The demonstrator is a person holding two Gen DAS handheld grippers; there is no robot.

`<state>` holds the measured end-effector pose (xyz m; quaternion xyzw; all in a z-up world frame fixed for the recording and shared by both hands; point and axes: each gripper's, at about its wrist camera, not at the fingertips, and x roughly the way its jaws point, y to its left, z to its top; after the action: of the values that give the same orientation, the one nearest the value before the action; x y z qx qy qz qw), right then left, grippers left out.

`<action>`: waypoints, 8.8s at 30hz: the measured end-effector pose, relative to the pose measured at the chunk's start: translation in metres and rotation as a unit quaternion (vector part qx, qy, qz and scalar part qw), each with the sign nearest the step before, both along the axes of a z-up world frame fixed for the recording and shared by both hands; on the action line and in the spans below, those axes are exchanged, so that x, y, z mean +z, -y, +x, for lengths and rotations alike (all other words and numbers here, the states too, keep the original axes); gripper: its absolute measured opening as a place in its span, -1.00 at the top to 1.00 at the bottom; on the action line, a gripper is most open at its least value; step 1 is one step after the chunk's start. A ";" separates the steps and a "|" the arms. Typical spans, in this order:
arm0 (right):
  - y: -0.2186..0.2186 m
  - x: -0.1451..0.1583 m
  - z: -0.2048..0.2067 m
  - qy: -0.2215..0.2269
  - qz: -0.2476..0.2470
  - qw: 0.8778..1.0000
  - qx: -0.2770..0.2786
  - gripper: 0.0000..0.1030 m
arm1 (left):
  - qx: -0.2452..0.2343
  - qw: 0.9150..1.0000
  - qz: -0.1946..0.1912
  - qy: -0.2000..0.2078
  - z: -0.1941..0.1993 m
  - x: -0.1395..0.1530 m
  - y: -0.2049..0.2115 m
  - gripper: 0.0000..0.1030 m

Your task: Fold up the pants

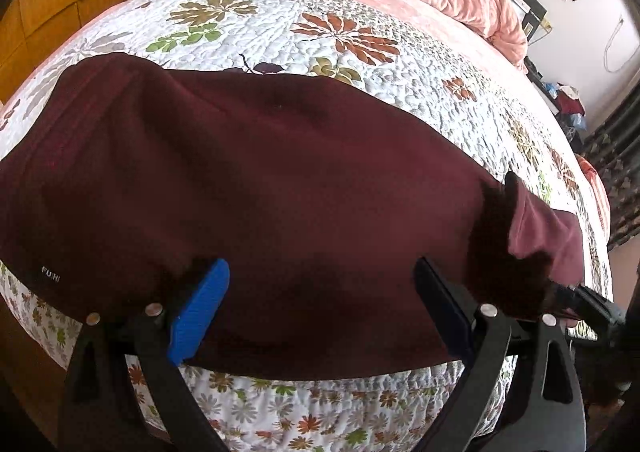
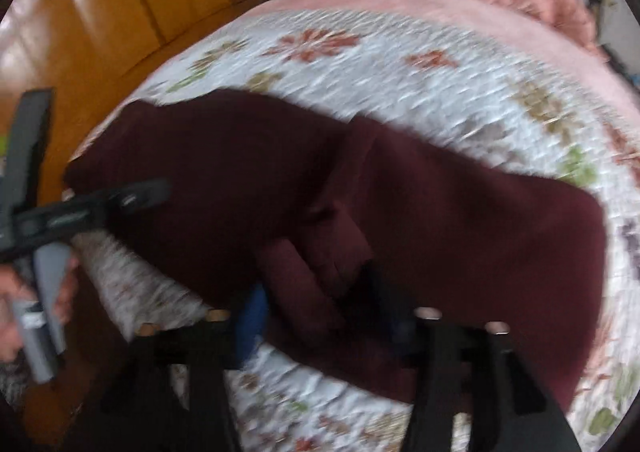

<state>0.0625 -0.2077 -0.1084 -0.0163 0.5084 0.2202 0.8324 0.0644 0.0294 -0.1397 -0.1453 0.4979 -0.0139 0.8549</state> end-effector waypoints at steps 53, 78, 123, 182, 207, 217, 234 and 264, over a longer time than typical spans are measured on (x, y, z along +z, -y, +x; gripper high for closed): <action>-0.046 0.019 -0.006 -0.028 0.124 0.989 0.071 -0.19 | -0.007 0.998 -0.061 0.032 -0.003 0.035 -0.008 -0.81; 0.095 0.033 -0.003 -0.002 0.089 0.991 -0.100 -0.26 | -0.094 0.994 -0.053 0.009 0.012 0.027 0.048 -0.81; -0.020 -0.015 0.014 -0.080 0.072 0.994 -0.022 -0.57 | 0.251 0.902 -0.349 0.044 -0.065 -0.032 -0.264 -0.37; 0.110 -0.006 0.000 -0.056 0.153 0.976 -0.142 -0.58 | -0.168 0.975 -0.127 0.069 -0.010 0.030 0.103 0.37; 0.054 0.009 0.026 -0.096 0.138 0.982 -0.084 -0.84 | -0.024 1.000 -0.007 0.007 0.006 0.035 -0.001 -0.77; 0.037 -0.014 0.032 -0.124 0.134 0.979 -0.089 -0.82 | -0.028 0.998 -0.055 -0.021 0.010 0.008 -0.011 -0.80; 0.039 0.077 0.018 -0.038 0.188 0.981 -0.031 0.67 | 0.001 0.993 -0.115 0.004 -0.004 0.040 -0.029 -0.78; 0.185 0.018 -0.007 -0.051 0.116 0.981 -0.145 0.14 | -0.103 0.994 -0.029 -0.037 0.012 0.018 0.084 -0.78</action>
<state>0.0551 -0.3926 -0.0908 0.1655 0.5177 0.1556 0.8249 0.0763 -0.0544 -0.1220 -0.1183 0.5411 -0.1107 0.8252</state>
